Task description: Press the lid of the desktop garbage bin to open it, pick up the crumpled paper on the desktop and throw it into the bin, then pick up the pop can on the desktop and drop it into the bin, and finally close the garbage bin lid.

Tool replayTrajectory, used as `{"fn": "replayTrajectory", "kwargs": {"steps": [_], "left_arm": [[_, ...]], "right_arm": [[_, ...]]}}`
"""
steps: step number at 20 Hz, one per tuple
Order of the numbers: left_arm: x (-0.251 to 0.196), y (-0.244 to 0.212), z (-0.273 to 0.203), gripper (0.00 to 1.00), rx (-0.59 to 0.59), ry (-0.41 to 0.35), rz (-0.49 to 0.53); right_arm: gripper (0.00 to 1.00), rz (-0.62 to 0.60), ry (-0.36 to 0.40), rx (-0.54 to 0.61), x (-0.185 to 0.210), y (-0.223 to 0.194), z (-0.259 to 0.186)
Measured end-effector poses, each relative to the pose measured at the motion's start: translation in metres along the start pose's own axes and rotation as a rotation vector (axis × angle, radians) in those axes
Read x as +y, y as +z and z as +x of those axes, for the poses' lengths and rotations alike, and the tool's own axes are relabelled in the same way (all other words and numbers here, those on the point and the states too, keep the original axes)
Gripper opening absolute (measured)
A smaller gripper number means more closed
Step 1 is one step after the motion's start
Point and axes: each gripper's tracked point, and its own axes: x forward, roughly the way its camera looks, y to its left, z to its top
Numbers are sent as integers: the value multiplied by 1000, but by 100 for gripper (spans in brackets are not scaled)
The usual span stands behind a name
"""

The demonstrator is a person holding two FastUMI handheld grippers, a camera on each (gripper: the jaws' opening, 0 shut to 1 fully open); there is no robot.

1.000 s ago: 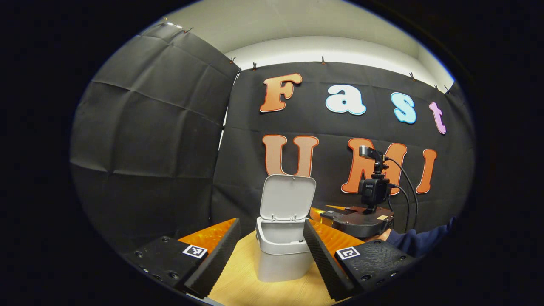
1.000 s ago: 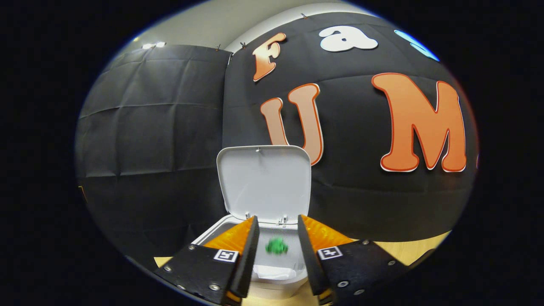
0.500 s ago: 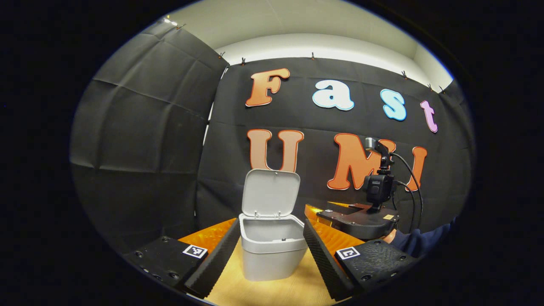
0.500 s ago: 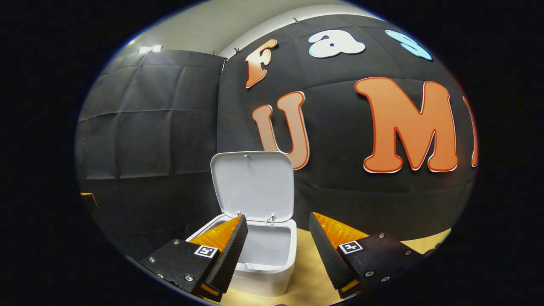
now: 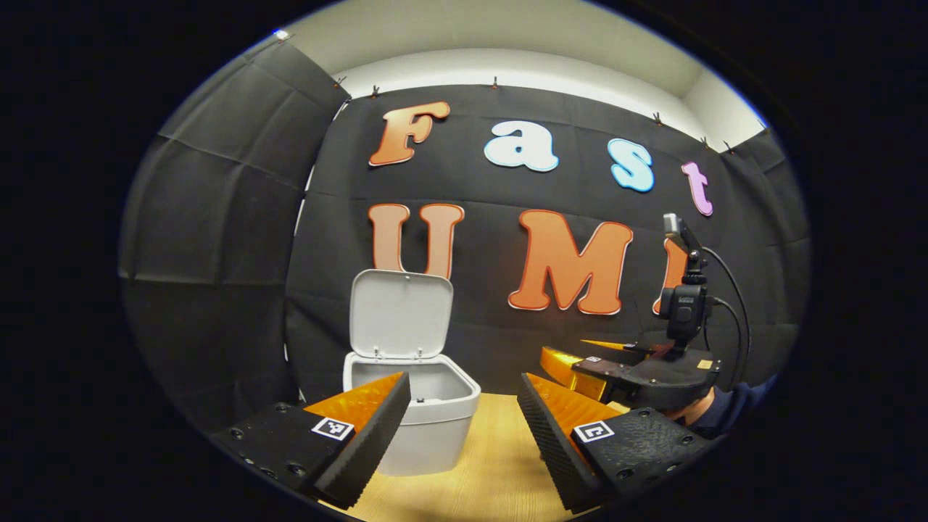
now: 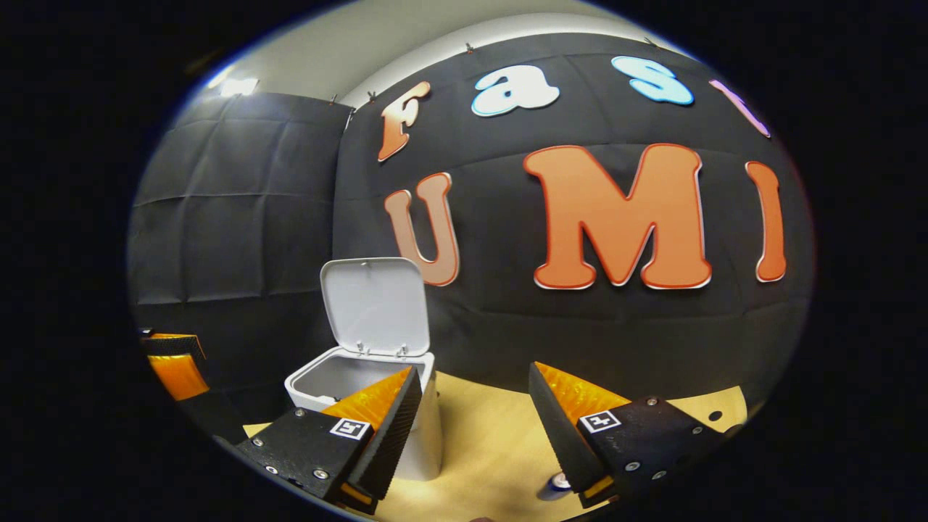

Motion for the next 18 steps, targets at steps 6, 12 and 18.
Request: {"fn": "replayTrajectory", "kwargs": {"steps": [6,12,18], "left_arm": [[-57,-41,23,94,56,-127,34],[-124,-91,49,94,100,-270,123],[-182,-171,84,93,210,-383,164]], "right_arm": [[89,8,-159,10,-71,-10,-56],[89,63,-332,17,-136,-15,-117],[89,57,-481,25,-184,-18,-173]]}}
